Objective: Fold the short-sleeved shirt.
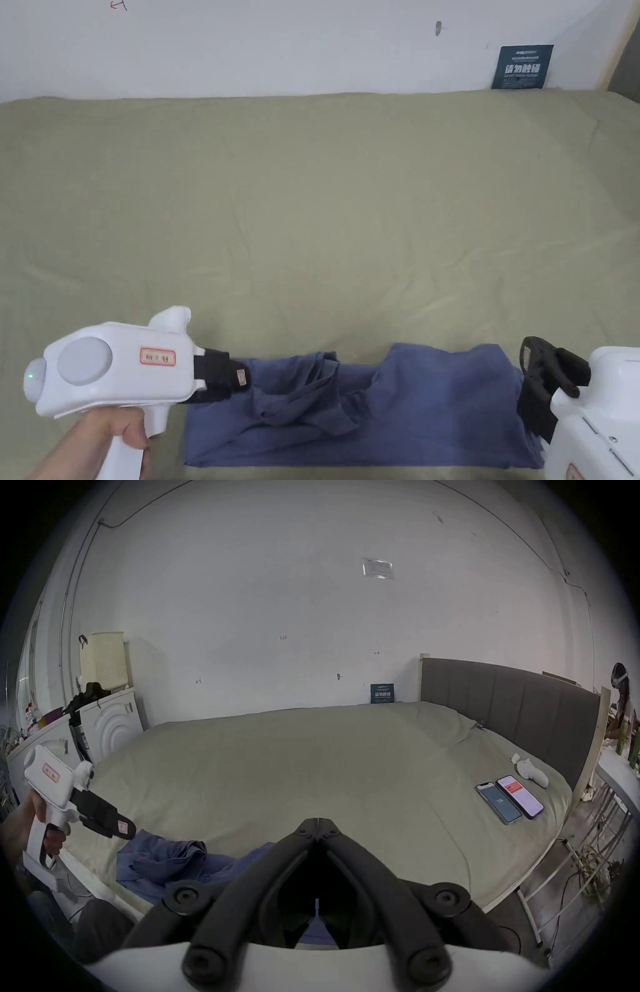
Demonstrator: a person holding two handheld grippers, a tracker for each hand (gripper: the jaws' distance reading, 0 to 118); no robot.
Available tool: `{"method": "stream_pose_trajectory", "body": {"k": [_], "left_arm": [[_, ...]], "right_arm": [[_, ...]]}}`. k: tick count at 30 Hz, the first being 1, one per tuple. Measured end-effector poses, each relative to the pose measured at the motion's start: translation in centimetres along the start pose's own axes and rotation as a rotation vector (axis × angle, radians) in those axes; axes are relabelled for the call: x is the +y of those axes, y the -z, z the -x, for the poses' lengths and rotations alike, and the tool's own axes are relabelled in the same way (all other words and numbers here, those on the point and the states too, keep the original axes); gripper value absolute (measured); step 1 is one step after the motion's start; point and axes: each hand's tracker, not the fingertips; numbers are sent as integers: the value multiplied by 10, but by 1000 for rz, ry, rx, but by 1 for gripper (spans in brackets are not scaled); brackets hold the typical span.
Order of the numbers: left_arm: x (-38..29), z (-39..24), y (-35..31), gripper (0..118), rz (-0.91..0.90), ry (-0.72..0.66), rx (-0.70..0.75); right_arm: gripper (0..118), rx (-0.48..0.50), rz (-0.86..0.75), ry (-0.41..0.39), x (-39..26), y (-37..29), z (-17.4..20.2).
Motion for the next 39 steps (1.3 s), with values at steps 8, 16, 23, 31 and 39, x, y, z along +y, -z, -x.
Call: {"method": "stream_pose_trajectory", "body": {"k": [8, 16, 23, 31, 39], "left_arm": [[-35, -48, 91, 0, 153, -57, -221], [-41, -74, 96, 0, 151, -2, -182], [-18, -30, -28, 0, -68, -20, -200], [-3, 69, -60, 9, -81, -96, -44], [-14, 118, 6, 111, 5, -211, -324]], "right_arm": [[0, -1, 15, -22, 1, 5, 2], [0, -10, 34, -18, 0, 5, -2], [0, 9, 20, -10, 4, 4, 7], [0, 27, 27, -29, 5, 3, 24], [0, 25, 41, -72, 7, 6, 36]]}}
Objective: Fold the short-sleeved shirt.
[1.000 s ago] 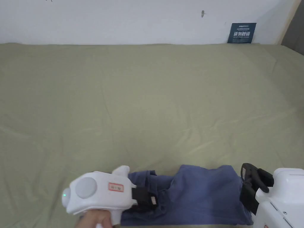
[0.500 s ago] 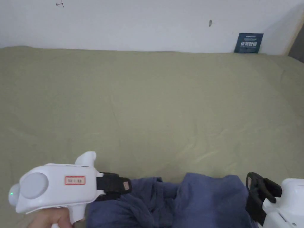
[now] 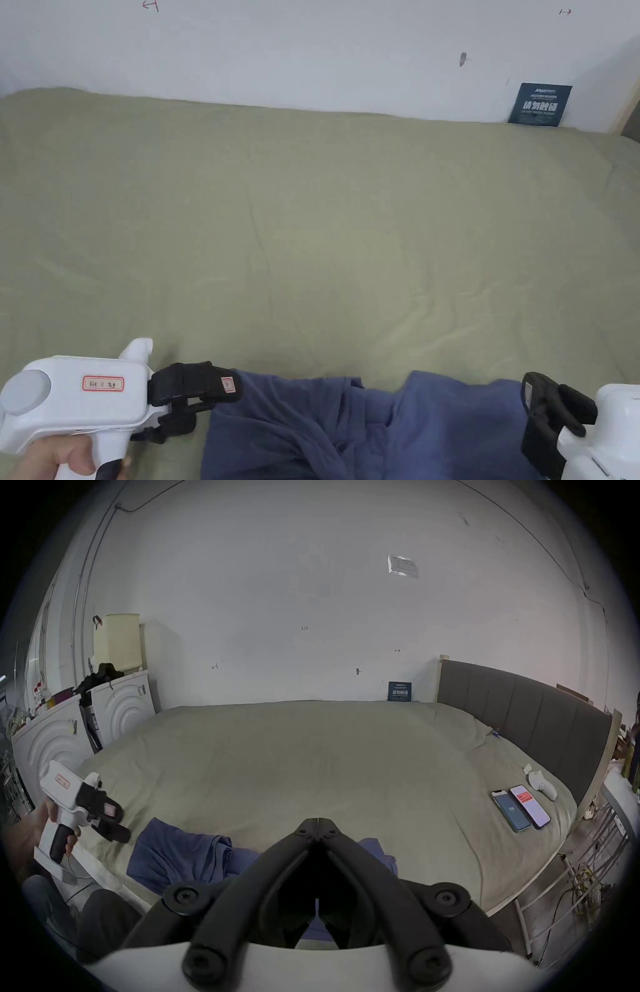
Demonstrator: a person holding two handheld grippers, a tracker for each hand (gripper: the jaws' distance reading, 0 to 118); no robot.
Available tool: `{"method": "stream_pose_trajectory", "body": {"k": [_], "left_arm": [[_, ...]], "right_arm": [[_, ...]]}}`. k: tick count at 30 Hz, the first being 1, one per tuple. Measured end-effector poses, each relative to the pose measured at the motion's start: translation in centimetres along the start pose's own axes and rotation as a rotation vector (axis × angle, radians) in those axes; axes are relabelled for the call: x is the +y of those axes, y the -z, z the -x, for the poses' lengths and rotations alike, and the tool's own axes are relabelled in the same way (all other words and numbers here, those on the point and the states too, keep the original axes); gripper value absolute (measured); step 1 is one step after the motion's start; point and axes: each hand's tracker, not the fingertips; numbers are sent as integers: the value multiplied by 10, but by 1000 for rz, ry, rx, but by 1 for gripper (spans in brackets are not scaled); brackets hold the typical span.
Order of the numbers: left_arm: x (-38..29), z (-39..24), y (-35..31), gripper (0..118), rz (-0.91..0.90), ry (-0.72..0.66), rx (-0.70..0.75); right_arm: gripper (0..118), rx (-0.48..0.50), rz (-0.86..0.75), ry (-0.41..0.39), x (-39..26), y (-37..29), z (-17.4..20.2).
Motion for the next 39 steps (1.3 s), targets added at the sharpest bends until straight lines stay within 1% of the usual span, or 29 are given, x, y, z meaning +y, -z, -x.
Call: {"method": "stream_pose_trajectory", "body": {"k": [1, 2, 3, 4, 5, 6, 7, 8, 10, 12, 13, 15, 18, 20, 21, 24, 25, 29, 31, 36, 39], "left_arm": [[-12, -30, 9, 103, 25, -17, -19], [-18, -33, 19, 79, 41, -19, -48], [-24, -38, 23, 9, 40, -4, -84], [-28, -40, 27, 9, 39, -22, -85], [-4, -16, 32, 9, 34, -56, -16], [-5, -16, 40, 9, 23, -38, 86], [-7, -17, 41, 9, 31, -15, 141], [-7, -17, 36, 9, 27, -37, 54], [-21, -60, 22, 9, -11, -61, 62], [-25, -73, 5, 9, -55, -33, 101], [-16, -64, -2, 9, -63, -35, 112], [-18, -67, -21, 9, -75, -71, 86], [-13, -68, -64, 9, -175, -45, 189], [-12, -73, -104, 9, -252, -28, 269], [-24, -91, -116, 9, -289, -15, 306], [-28, -116, -148, 9, -304, 67, 451], [-19, -112, -149, 9, -300, 87, 471], [-20, -152, -121, 9, -208, 242, 553], [-19, -175, -97, 9, -174, 331, 549], [-31, -222, -13, 9, -36, 401, 482], [-46, -239, 44, 9, 36, 441, 502]], "right_arm": [[0, 0, 1, -1, 1, 0, 0], [0, -1, 3, -1, 1, 0, 0], [0, -2, 5, -3, 1, 0, 0], [0, -5, 5, -5, 0, 1, -1], [0, -8, 5, -5, 0, 1, -2], [0, -9, 4, -2, 0, 1, -4], [0, -10, 3, 2, 0, 1, -5], [0, -15, 4, 4, 1, 1, -6], [0, -16, -5, 9, 3, 0, -9], [0, -13, -16, 12, 5, -1, -11], [0, -11, -21, 12, 7, -1, -12], [0, -4, -40, 19, 9, -2, -13], [0, 9, -54, 21, 13, -2, -16], [0, 20, -63, 17, 17, -2, -16], [0, 26, -68, 15, 19, -2, -16], [0, 42, -79, 24, 19, 1, -18], [0, 45, -80, 26, 19, 1, -18], [0, 49, -88, 44, 18, 1, -17], [0, 48, -93, 55, 17, -5, -20], [0, 31, -94, 61, 13, -15, -30], [0, 10, -84, 72, 9, -18, -39]]}}
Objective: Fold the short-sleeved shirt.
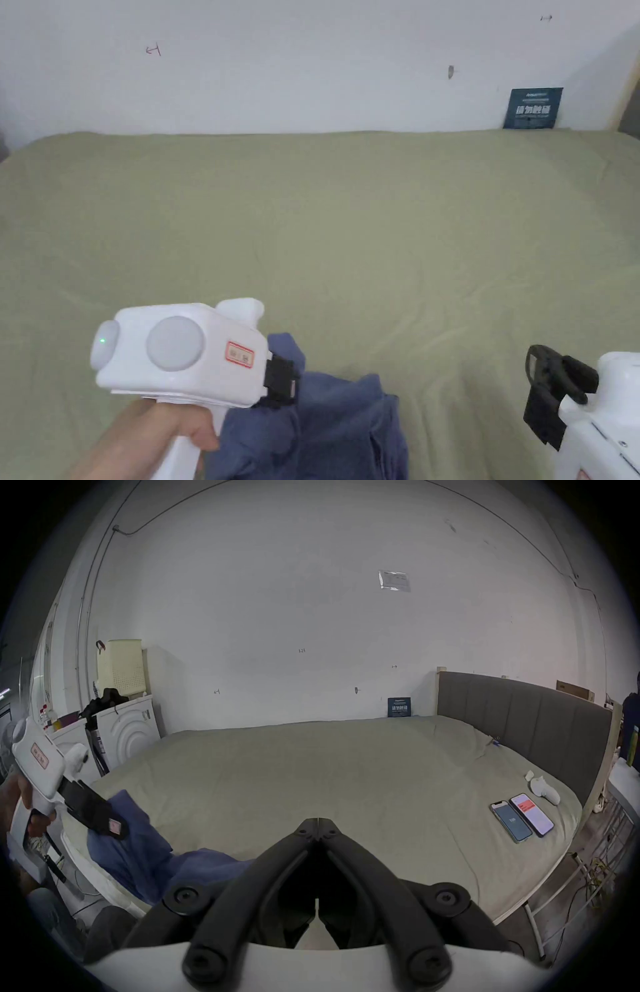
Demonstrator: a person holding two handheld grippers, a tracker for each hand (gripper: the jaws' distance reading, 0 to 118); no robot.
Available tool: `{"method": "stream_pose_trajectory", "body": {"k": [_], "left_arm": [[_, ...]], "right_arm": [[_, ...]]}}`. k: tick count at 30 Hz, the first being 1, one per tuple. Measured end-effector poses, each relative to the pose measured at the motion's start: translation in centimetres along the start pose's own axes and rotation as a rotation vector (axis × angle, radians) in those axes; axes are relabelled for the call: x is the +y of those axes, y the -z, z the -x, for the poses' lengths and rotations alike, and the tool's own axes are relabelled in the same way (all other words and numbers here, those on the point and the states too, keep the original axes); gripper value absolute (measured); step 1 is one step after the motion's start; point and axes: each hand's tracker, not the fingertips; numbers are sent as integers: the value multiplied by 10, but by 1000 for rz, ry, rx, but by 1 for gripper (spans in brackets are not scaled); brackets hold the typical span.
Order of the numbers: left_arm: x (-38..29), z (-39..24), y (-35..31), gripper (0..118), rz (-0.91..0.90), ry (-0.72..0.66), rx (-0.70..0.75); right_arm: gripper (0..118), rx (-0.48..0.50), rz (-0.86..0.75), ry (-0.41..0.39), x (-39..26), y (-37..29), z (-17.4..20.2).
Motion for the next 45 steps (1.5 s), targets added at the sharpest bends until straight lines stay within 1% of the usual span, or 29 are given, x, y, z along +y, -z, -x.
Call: {"method": "stream_pose_trajectory", "body": {"k": [1, 2, 3, 4, 5, 6, 7, 9, 10, 11, 12, 13, 14, 16, 18, 20, 22, 24, 27, 29, 31, 32, 33, 34, 36, 40, 43, 44, 45], "left_arm": [[1, -10, 15, 15, 15, 4, 7], [-3, -28, 30, 38, 24, 12, 12], [-3, -37, 50, 97, 29, 14, 24], [-3, -42, 66, 118, 38, 9, 33], [-4, -44, 80, 118, 48, 9, 26], [-3, -46, 91, 109, 70, -17, -23], [-4, -44, 98, 106, 94, -43, -53], [-8, -35, 84, 105, 31, -91, -144], [-6, -29, 76, 102, 26, -111, -171], [-9, -19, 66, 95, -13, -155, -191], [-11, -10, 57, 72, -46, -174, -206], [-15, 2, 47, 33, -95, -194, -235], [-12, 16, 41, 0, -125, -215, -275], [-21, 33, 37, 0, -153, -277, -314], [-23, 41, 42, 0, -110, -236, -373], [-33, 37, 56, 0, -77, -234, -414], [-44, 22, 75, 0, -19, -204, -473], [-57, 13, 107, 0, 36, -211, -523], [-72, 11, 153, 0, 89, -237, -535], [-77, 3, 168, 0, 77, -210, -516], [-73, 1, 157, 0, 59, -230, -543], [-68, -3, 150, 0, 59, -212, -528], [-65, -5, 141, 0, 45, -196, -518], [-61, 6, 129, 0, 28, -179, -519], [-53, 15, 102, 0, -7, -159, -522], [-44, 51, 44, 0, -92, -151, -443], [-43, 87, 22, 0, -120, -152, -383], [-41, 97, 19, 0, -113, -152, -359], [-41, 105, 18, 0, -114, -160, -327]], "right_arm": [[0, -5, 2, 5, -1, -1, -3], [0, -11, 5, 10, -2, -1, -5], [0, -20, 8, 15, -3, -1, -8], [0, -26, 12, 20, -3, -1, -10], [0, -32, 18, 25, -2, -3, -12], [0, -35, 19, 27, -2, -4, -13], [0, -42, 22, 29, -3, -4, -15], [0, -49, 27, 31, -4, -6, -20], [0, -50, 29, 32, -6, -6, -22], [0, -52, 34, 31, -7, -5, -23], [0, -53, 40, 31, -7, -3, -23], [0, -53, 45, 34, -8, -1, -24], [0, -49, 49, 40, -10, 0, -24], [0, -41, 61, 52, -11, 2, -22], [0, -32, 65, 56, -13, 5, -18], [0, -24, 77, 52, -15, 6, -13], [0, -12, 89, 58, -17, 7, -10], [0, -1, 109, 64, -19, 8, -8], [0, 9, 142, 67, -23, 8, -6], [0, 18, 174, 71, -26, 10, -4], [0, 41, 206, 75, -29, 12, -3], [0, 58, 217, 70, -30, 14, -1], [0, 81, 231, 66, -31, 16, 1], [0, 107, 252, 74, -32, 19, 4], [0, 191, 293, 94, -34, 29, 12], [0, 387, 425, 205, -47, 66, 32], [0, 563, 529, 325, -59, 104, 44], [0, 606, 570, 371, -65, 119, 47], [0, 633, 591, 390, -73, 132, 47]]}}
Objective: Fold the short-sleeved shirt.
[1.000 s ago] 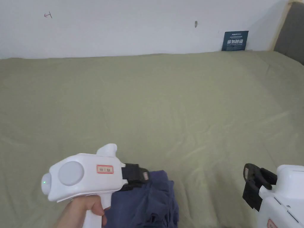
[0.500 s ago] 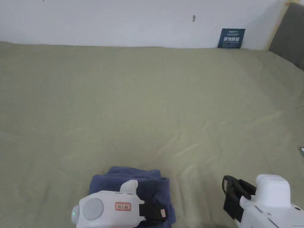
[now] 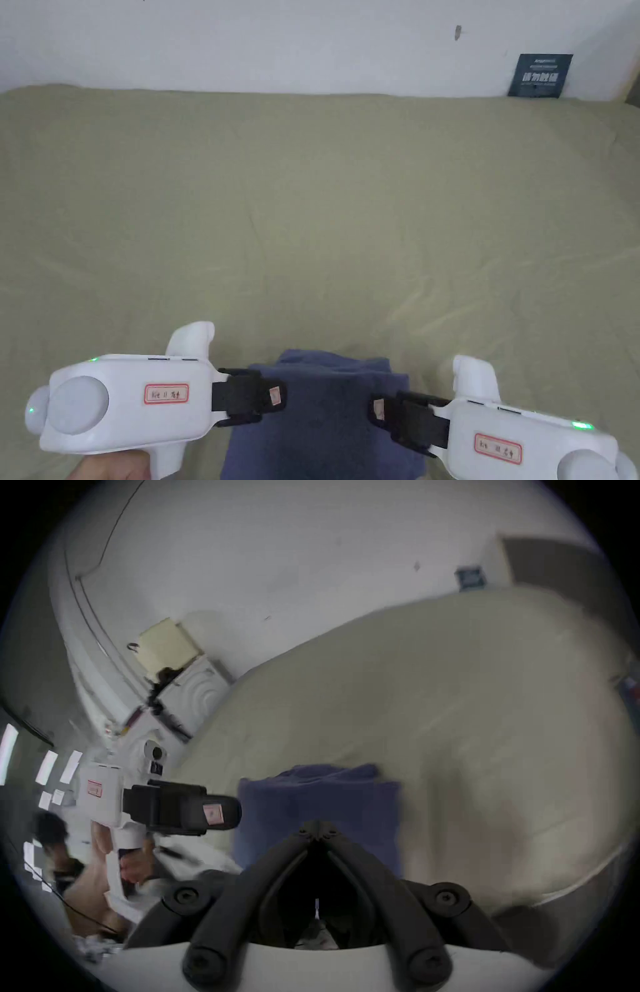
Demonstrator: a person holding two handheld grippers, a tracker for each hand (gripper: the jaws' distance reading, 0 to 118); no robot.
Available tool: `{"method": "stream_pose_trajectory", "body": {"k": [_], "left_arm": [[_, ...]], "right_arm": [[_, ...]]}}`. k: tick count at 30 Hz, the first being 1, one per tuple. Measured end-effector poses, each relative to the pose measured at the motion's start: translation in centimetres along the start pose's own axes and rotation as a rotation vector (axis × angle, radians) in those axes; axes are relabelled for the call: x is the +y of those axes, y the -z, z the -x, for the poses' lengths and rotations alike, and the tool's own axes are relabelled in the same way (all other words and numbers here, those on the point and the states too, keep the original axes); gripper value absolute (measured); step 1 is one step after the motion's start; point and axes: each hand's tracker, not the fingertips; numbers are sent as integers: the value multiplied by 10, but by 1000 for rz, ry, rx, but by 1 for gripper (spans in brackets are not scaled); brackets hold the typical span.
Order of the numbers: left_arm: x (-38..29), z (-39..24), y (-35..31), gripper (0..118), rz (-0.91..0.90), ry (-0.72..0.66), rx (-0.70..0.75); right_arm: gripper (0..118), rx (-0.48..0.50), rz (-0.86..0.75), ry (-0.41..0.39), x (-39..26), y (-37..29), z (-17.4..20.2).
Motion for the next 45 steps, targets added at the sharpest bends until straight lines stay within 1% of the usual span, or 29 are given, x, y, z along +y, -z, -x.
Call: {"method": "stream_pose_trajectory", "body": {"k": [2, 4, 5, 7, 8, 9, 10, 11, 12, 13, 15, 18, 19, 20, 21, 22, 23, 24, 25, 27, 29, 30, 32, 34, 36, 38, 42, 44, 45], "left_arm": [[2, 21, -6, 0, 14, -17, 41], [5, 36, -7, 0, 24, -35, 51], [5, 43, -7, 0, 32, -43, 44], [6, 53, -2, 0, 50, -50, 34], [8, 57, 2, 6, 63, -52, 24], [9, 62, 3, 38, 72, -61, 7], [11, 68, 8, 80, 96, -78, -26], [12, 72, 12, 114, 115, -90, -60], [14, 74, 17, 118, 125, -89, -93], [12, 77, 21, 118, 120, -81, -98], [13, 81, 31, 118, 119, -84, -128], [12, 91, 57, 118, 191, -161, -218], [11, 91, 64, 110, 165, -164, -239], [11, 91, 69, 88, 146, -173, -288], [11, 95, 71, 27, 140, -215, -320], [11, 98, 76, 23, 131, -262, -348], [11, 102, 79, 23, 123, -304, -340], [10, 104, 81, 23, 120, -304, -293], [7, 102, 82, 23, 126, -292, -208], [4, 106, 78, 23, 127, -315, -294], [9, 104, 67, 23, 122, -283, -255], [11, 104, 61, 23, 121, -274, -250], [19, 110, 41, 23, 127, -254, -235], [31, 108, 10, 23, 114, -230, -180], [40, 127, -26, 23, 93, -235, -140], [58, 169, -67, 23, 58, -250, -77], [89, 230, -149, 23, -5, -254, 88], [110, 261, -184, 23, -1, -245, 143], [118, 261, -192, 23, 24, -235, 169]], "right_arm": [[0, 78, 71, 40, 7, 23, -18], [0, 122, 128, 86, 12, 39, -34], [0, 126, 156, 123, 13, 47, -46], [0, 181, 180, 227, 14, 60, -72], [0, 224, 182, 281, 13, 63, -83], [0, 255, 188, 326, 13, 65, -90], [0, 286, 188, 343, 13, 65, -92], [0, 289, 191, 325, 15, 64, -92], [0, 281, 195, 302, 14, 62, -90], [0, 280, 199, 292, 14, 61, -89], [0, 299, 204, 308, 14, 61, -94], [0, 329, 207, 335, 13, 62, -99], [0, 333, 206, 338, 13, 62, -98], [0, 339, 205, 343, 12, 63, -102], [0, 345, 203, 348, 12, 63, -103], [0, 352, 203, 358, 12, 63, -105], [0, 356, 203, 362, 13, 63, -106], [0, 355, 201, 364, 12, 63, -103], [0, 350, 197, 364, 13, 61, -101], [0, 308, 186, 342, 16, 58, -94], [0, 294, 175, 311, 18, 54, -82], [0, 285, 172, 276, 21, 52, -75], [0, 295, 167, 242, 26, 51, -62], [0, 314, 154, 220, 30, 49, -50], [0, 318, 149, 189, 35, 51, -39], [0, 314, 153, 139, 40, 55, -27], [0, 312, 161, 98, 48, 69, -8], [0, 308, 160, 80, 51, 78, 0], [0, 307, 163, 74, 52, 82, 2]]}}
